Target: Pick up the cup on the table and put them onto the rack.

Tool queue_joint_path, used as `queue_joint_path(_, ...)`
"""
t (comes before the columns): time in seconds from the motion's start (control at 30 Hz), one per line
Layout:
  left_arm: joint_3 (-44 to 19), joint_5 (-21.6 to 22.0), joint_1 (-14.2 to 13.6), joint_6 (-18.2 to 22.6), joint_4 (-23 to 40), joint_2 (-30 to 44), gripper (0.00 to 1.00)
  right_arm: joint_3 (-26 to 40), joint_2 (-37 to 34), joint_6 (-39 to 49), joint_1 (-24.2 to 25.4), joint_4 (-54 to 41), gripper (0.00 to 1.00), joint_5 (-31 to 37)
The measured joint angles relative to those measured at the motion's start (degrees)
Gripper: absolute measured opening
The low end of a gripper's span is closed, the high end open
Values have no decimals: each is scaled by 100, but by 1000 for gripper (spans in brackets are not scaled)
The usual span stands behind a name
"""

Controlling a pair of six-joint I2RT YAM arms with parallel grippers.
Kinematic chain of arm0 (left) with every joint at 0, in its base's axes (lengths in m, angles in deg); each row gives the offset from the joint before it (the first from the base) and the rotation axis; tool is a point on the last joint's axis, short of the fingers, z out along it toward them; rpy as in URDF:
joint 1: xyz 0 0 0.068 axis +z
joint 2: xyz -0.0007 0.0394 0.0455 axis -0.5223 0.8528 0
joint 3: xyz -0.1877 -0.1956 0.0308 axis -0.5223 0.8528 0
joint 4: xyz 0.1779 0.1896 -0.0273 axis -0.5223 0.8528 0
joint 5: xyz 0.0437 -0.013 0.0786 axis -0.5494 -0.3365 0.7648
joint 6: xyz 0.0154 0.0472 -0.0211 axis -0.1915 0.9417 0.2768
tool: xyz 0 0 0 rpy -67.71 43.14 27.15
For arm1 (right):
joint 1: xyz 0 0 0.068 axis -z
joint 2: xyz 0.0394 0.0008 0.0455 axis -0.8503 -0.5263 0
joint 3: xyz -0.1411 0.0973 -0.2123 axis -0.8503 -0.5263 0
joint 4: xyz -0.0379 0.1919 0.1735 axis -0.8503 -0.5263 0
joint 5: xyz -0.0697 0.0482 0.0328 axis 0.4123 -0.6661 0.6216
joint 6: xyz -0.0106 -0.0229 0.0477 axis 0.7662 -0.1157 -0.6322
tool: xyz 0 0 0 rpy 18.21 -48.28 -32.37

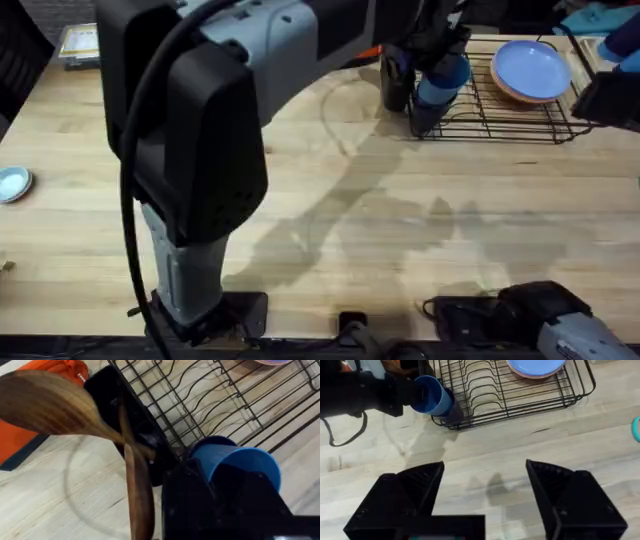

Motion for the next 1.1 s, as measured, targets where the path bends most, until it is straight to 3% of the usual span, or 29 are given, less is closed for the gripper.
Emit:
queue_joint_path(0.83,0,-215,0,-17,-4,179,45,0,0,0,0,0,994,0)
queue_joint_path(1.1,0,-219,0,-20,20,179,135,0,0,0,0,0,994,0)
